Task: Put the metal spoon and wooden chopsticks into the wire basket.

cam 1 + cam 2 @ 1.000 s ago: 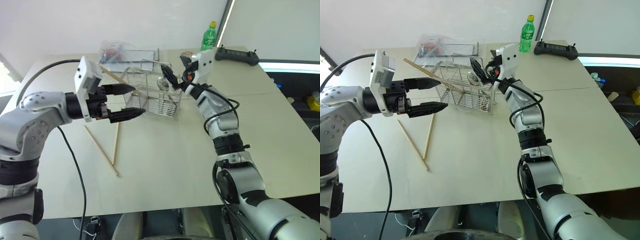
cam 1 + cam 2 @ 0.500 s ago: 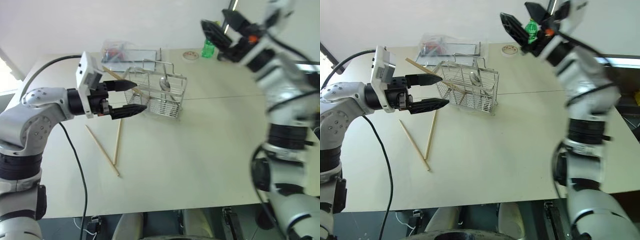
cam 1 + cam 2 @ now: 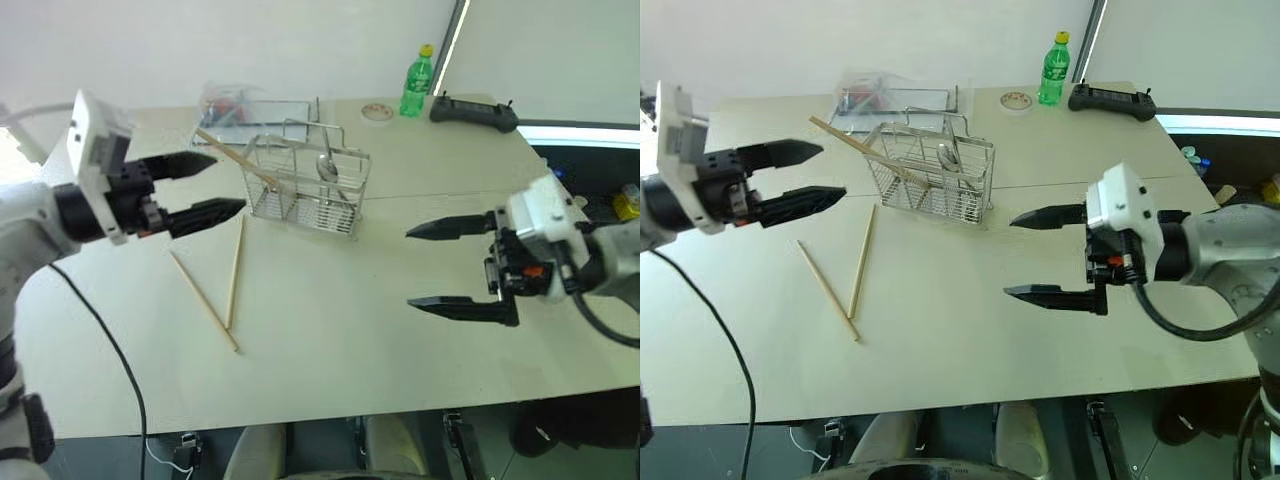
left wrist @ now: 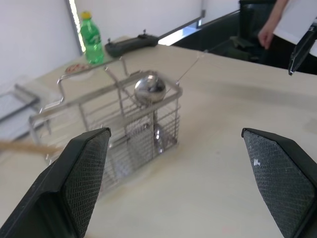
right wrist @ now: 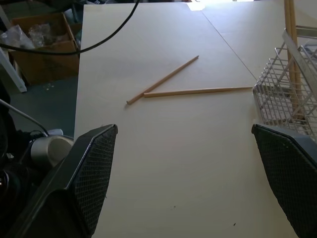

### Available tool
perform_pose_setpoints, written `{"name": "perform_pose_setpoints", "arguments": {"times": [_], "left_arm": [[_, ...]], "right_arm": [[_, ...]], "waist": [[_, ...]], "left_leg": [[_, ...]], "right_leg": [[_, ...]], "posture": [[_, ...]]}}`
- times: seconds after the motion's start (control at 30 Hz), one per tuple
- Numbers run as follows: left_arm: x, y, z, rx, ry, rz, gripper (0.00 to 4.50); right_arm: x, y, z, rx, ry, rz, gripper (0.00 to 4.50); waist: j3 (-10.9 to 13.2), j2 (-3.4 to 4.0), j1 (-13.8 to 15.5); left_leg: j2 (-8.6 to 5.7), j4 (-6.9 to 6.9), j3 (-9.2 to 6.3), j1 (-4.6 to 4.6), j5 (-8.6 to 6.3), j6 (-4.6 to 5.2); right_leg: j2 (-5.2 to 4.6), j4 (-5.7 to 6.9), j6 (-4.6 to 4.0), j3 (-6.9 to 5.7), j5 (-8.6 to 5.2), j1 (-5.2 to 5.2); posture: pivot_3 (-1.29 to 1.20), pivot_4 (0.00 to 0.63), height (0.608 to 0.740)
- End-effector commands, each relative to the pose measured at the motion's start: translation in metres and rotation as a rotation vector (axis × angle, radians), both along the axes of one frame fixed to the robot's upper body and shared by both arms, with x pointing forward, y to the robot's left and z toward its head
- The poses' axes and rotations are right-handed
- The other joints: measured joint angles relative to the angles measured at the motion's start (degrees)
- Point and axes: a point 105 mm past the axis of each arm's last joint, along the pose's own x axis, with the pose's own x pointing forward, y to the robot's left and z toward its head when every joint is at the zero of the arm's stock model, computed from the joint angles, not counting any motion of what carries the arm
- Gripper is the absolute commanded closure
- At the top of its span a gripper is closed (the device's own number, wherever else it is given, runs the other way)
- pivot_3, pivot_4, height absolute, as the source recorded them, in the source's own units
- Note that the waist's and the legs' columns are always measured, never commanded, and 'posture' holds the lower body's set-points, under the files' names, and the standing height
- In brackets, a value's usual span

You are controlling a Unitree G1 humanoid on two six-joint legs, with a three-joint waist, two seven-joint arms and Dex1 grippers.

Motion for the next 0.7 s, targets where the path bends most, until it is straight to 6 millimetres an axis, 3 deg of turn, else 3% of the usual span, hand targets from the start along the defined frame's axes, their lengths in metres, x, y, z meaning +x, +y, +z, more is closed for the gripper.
{"name": "perform_pose_setpoints", "arguments": {"times": [0.03,0.13,0.23,0.37,0.47,0.57,0.7], "left_arm": [[-0.012,0.029,0.009,-0.032,-0.014,0.154,0.0],[-0.009,0.054,-0.007,-0.013,0.042,0.334,0.0],[0.01,0.07,-0.03,-0.021,0.122,0.541,0.0],[0.031,0.071,-0.055,-0.072,0.253,0.757,0.0],[0.048,0.082,-0.073,-0.271,0.386,1.063,0.0],[0.051,0.081,-0.096,-0.378,0.507,1.287,0.0],[0.053,0.067,-0.11,-0.374,0.582,1.365,0.0]], "right_arm": [[0.001,0.004,-0.005,0.005,-0.04,-0.012,0.05],[0.006,0.006,-0.008,0.034,-0.036,-0.026,0.05],[0.014,0.011,-0.009,0.058,-0.033,-0.033,0.05],[0.017,0.016,-0.009,0.076,-0.024,-0.021,0.05],[0.02,0.02,-0.009,0.085,-0.022,-0.016,0.05],[0.022,0.024,-0.007,0.101,-0.029,-0.019,0.05],[0.023,0.029,-0.005,0.126,-0.033,-0.029,0.05]], "waist": [[0.0,0.0,0.03],[0.0,0.0,0.07],[0.01,-0.04,0.51],[-0.02,-0.11,1.59],[-0.03,-0.27,2.19],[-0.02,-0.5,2.41],[0.0,-0.53,2.13]], "left_leg": [[0.01,-0.01,-0.03,0.0,0.0,0.0],[0.0,-0.06,-0.08,-0.01,-0.01,0.0],[-0.06,-0.08,-0.08,-0.06,-0.01,-0.01],[-0.09,0.0,-0.12,-0.03,-0.01,-0.01],[-0.21,0.06,-0.21,-0.02,0.0,-0.02],[-0.32,0.08,-0.19,-0.04,0.02,-0.07],[-0.31,-0.04,-0.09,-0.07,-0.04,-0.2]], "right_leg": [[-0.01,-0.04,-0.01,0.0,0.0,0.02],[-0.05,-0.17,-0.22,0.0,0.14,0.04],[-0.09,-0.23,-0.24,0.0,0.15,0.05],[-0.06,-0.31,-0.19,-0.03,0.18,0.22],[-0.04,-0.3,-0.05,-0.05,0.26,0.33],[0.0,-0.4,0.39,-0.05,0.52,0.34],[0.01,-0.38,0.36,0.04,0.53,0.16]], "posture": [[0.0,0.15,0.722],[0.0,0.15,0.722],[0.0,0.15,0.722],[0.0,0.15,0.722],[0.0,0.15,0.722],[0.0,0.15,0.722],[0.0,0.15,0.722]]}}
